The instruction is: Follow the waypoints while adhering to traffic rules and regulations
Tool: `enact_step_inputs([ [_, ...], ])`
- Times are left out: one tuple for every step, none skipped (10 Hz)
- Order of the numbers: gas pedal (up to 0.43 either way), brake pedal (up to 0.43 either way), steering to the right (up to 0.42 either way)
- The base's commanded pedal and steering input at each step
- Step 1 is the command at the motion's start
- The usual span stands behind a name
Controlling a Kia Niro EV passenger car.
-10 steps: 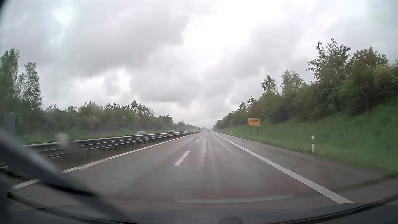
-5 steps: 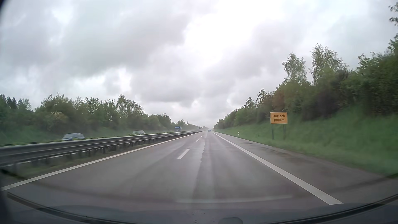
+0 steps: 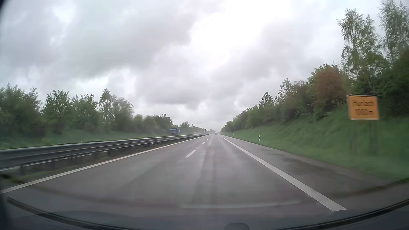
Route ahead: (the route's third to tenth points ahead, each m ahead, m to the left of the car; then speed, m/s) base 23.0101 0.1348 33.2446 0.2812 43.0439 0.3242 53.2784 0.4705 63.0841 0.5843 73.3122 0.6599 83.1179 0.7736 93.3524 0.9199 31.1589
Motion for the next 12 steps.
enact_step_inputs([
  [0.287,0.0,-0.004],
  [0.287,0.0,-0.004],
  [0.287,0.0,-0.004],
  [0.287,0.0,-0.003],
  [0.287,0.0,-0.003],
  [0.287,0.0,-0.003],
  [0.287,0.0,-0.003],
  [0.287,0.0,-0.003],
  [0.287,0.0,-0.003],
  [0.287,0.0,-0.003],
  [0.287,0.0,-0.003],
  [0.287,0.0,-0.003],
])
